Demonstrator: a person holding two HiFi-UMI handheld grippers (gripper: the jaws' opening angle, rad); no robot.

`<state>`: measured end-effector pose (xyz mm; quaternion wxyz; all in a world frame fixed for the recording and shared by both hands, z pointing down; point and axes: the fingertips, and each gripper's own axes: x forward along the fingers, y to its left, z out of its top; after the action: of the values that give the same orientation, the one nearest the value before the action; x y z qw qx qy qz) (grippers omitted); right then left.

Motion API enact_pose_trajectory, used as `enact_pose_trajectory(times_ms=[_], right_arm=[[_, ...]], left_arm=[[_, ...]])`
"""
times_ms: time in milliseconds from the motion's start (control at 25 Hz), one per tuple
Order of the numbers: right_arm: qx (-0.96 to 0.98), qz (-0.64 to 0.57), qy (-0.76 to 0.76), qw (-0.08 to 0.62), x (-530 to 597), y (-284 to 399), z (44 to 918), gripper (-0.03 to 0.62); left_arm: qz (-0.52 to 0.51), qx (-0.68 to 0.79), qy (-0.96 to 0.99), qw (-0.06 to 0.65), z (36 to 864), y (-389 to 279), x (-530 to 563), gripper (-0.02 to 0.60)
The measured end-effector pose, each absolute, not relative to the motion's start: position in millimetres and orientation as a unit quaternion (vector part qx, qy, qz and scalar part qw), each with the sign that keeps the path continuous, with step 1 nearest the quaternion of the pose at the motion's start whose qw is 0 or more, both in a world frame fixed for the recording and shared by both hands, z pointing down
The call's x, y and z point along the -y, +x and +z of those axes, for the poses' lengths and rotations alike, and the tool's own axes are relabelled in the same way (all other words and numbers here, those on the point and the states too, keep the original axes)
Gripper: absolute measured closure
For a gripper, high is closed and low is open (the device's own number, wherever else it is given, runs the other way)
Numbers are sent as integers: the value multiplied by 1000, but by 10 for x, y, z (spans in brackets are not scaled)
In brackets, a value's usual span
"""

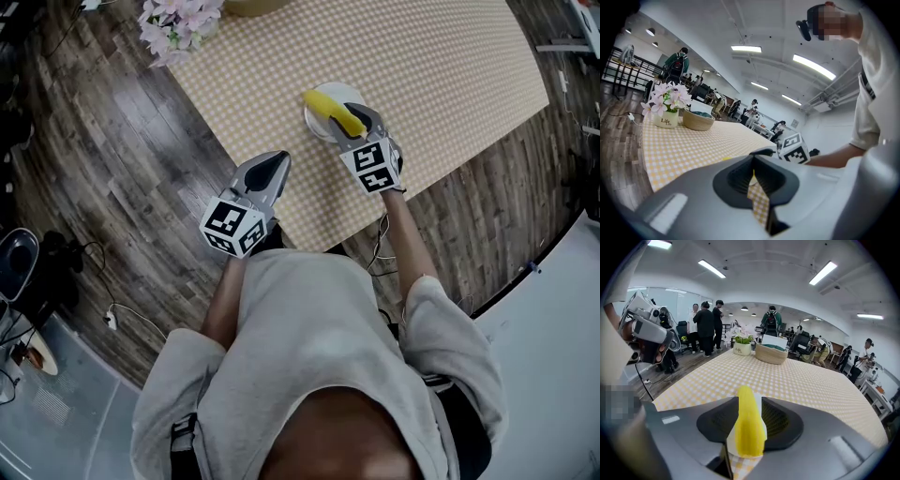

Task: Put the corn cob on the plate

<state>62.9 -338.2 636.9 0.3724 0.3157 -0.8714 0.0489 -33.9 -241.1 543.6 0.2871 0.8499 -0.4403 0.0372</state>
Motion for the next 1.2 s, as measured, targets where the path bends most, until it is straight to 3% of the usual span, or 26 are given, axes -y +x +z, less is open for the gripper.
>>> enact_pose_trajectory(times_ms=[240,440,640,920,1200], right_arm=[[865,29,360,348,3300,769,6196,592],[871,48,385,301,3204,864,6011,594],[875,134,422,195,3107,1037,5764,594],[883,143,439,79,2852,1352,5147,594],[878,145,453,56,2394,1499,4970,594]], left_arm=[[41,441,856,267,5292,-299,2318,574],[44,441,862,244,5136,-175,2254,574],[49,440,869,219,4978,-9,2171,574],[52,442,879,169,4564,275,2086,574],[62,421,891,157,4536,368,1864,574]])
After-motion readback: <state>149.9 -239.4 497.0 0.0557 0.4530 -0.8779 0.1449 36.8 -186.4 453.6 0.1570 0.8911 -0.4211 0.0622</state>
